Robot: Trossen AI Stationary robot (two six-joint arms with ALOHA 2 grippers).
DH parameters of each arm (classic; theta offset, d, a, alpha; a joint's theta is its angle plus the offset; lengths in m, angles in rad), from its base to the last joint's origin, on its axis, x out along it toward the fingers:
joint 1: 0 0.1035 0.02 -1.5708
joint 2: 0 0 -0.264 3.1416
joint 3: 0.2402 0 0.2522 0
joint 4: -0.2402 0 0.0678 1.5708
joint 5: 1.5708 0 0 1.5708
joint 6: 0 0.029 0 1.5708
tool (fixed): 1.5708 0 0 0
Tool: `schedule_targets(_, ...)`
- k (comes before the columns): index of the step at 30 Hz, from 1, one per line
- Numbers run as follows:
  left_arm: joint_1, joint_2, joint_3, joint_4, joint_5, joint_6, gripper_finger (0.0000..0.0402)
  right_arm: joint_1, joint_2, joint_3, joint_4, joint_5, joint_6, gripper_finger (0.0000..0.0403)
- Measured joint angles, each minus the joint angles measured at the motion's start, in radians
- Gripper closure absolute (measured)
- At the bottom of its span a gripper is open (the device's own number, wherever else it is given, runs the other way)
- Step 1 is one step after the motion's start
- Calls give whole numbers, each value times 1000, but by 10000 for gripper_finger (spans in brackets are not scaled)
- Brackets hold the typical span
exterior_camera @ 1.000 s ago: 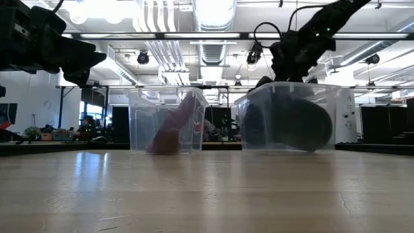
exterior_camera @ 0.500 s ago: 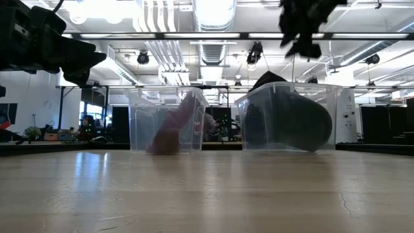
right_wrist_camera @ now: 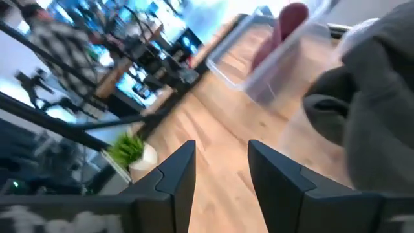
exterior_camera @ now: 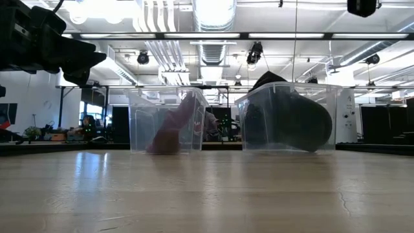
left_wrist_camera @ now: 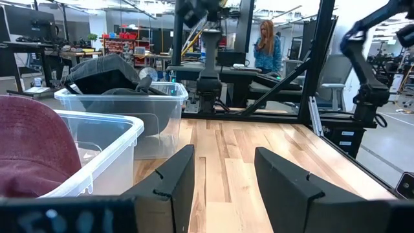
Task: Pick & Place hat
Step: Return to Home Position
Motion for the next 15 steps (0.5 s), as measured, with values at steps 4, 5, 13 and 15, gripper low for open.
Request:
schedule_targets(4, 0, 0, 0, 0, 0, 0, 246, 262, -28, -140, 144, 305, 44, 266)
schedule_targets(5, 0, 0, 0, 0, 0, 0, 246, 302, -24, -164, 176, 365, 26, 266)
schedule_targets(13, 0, 0, 0, 0, 0, 0, 246, 360, 51, -305, 378, 449, -248, 271)
schedule_targets(15, 0, 0, 0, 0, 0, 0, 246, 334, 91, -329, 381, 433, -282, 271)
